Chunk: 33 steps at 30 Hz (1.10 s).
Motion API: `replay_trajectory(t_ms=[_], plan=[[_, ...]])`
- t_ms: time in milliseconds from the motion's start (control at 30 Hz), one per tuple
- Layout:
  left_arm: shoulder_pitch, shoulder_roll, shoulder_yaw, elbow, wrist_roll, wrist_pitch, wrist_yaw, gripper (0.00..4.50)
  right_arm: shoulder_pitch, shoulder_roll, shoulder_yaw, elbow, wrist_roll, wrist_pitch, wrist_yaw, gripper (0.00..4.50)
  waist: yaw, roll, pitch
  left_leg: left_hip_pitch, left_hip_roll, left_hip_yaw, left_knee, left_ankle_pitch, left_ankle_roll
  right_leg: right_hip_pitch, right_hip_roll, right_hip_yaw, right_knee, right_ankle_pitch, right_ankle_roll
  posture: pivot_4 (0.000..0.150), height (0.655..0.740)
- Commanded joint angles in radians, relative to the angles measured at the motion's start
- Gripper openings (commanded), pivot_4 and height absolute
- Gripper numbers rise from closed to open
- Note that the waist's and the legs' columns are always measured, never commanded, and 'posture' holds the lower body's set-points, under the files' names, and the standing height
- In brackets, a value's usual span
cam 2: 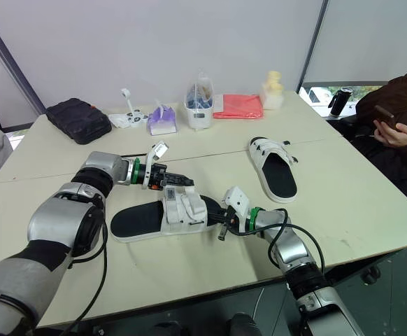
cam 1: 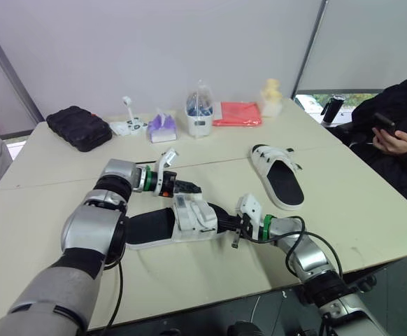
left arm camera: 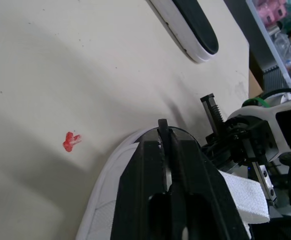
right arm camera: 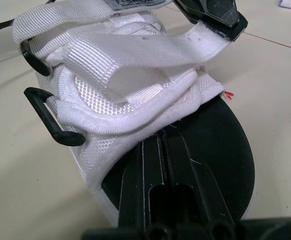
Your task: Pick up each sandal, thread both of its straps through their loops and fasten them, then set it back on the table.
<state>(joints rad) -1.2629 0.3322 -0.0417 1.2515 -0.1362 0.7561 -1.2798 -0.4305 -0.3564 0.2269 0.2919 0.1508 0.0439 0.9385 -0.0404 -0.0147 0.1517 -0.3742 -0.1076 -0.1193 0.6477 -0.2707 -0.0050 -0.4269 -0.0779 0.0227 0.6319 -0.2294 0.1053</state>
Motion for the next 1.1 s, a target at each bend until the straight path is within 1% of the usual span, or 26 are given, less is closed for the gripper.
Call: replay_trajectory(t_ms=[33, 200, 267, 367, 533, 700, 867, 967, 1033, 1100], plan=[[-0.018, 0.008, 0.033, -0.021, -0.011, -0.005, 0.005, 0.02, 0.020, 0.003, 0.022, 0.018, -0.028, 0.015, -0.001, 0.00, 0.000, 0.000, 0.000, 0.000, 0.000, 0.000, 0.000, 0.000, 0.000, 0.000, 0.000, 0.000, 0.000, 0.000, 0.000, 0.150, 0.7400], [-0.041, 0.021, 0.061, -0.038, -0.021, -0.044, -0.010, 0.02, 0.017, 0.003, 0.021, 0.022, -0.028, 0.015, 0.000, 0.00, 0.000, 0.000, 0.000, 0.000, 0.000, 0.000, 0.000, 0.000, 0.000, 0.000, 0.000, 0.000, 0.000, 0.000, 0.000, 0.150, 0.7400], [-0.057, 0.029, 0.067, -0.064, -0.028, -0.071, -0.042, 0.02, 0.017, 0.003, 0.021, 0.023, -0.027, 0.015, 0.000, 0.00, 0.000, 0.000, 0.000, 0.000, 0.000, 0.000, 0.000, 0.000, 0.000, 0.000, 0.000, 0.000, 0.000, 0.000, 0.000, 0.150, 0.7400], [-0.063, 0.041, 0.045, -0.153, -0.033, -0.107, -0.129, 0.02, 0.018, 0.003, 0.020, 0.024, -0.027, 0.016, 0.001, 0.00, -0.001, 0.000, 0.000, -0.001, 0.000, 0.000, 0.000, 0.000, 0.000, -0.001, 0.000, 0.000, 0.000, 0.000, 0.000, 0.150, 0.7400], [-0.033, 0.056, 0.033, -0.322, -0.069, -0.045, -0.198, 0.02, 0.018, 0.005, 0.020, 0.029, -0.027, 0.015, 0.000, 0.00, -0.002, 0.000, 0.000, -0.001, 0.000, 0.000, 0.000, 0.000, -0.001, -0.001, 0.000, 0.000, 0.000, 0.000, 0.000, 0.150, 0.7400], [0.018, 0.084, 0.037, -0.461, -0.088, -0.008, -0.156, 0.02, 0.008, 0.013, 0.024, 0.051, -0.030, 0.008, 0.004, 0.00, -0.002, 0.000, 0.000, 0.000, 0.000, 0.000, 0.000, 0.000, 0.000, -0.001, 0.000, 0.001, 0.000, 0.000, 0.000, 0.150, 0.7400], [0.064, 0.110, 0.011, -0.520, -0.083, -0.029, -0.131, 0.02, 0.005, 0.015, 0.025, 0.057, -0.031, 0.004, 0.010, 0.00, -0.002, 0.000, 0.000, 0.000, 0.000, 0.000, 0.000, 0.000, -0.001, -0.001, 0.000, 0.001, 0.000, 0.000, 0.000, 0.150, 0.7400], [0.083, 0.102, 0.009, -0.518, -0.078, -0.034, -0.095, 0.02, 0.003, 0.015, 0.026, 0.059, -0.032, 0.003, 0.014, 0.00, -0.001, 0.000, 0.000, 0.000, 0.000, 0.000, 0.000, 0.000, -0.001, -0.001, 0.000, 0.001, 0.000, 0.000, 0.000, 0.150, 0.7400], [0.098, 0.098, 0.005, -0.527, -0.087, -0.043, -0.106, 0.02, 0.002, 0.015, 0.026, 0.060, -0.032, 0.003, 0.015, 0.00, -0.002, 0.000, 0.000, 0.000, 0.000, 0.000, 0.000, 0.000, -0.001, -0.001, 0.000, 0.001, 0.000, 0.000, 0.000, 0.150, 0.7400], [0.127, 0.107, -0.002, -0.597, -0.119, -0.031, -0.159, 0.02, 0.003, 0.014, 0.025, 0.058, -0.032, 0.004, 0.014, 0.00, -0.003, 0.000, 0.000, 0.000, 0.000, 0.000, 0.000, 0.001, -0.001, -0.001, 0.000, 0.001, 0.000, 0.000, 0.000, 0.150, 0.7400]])
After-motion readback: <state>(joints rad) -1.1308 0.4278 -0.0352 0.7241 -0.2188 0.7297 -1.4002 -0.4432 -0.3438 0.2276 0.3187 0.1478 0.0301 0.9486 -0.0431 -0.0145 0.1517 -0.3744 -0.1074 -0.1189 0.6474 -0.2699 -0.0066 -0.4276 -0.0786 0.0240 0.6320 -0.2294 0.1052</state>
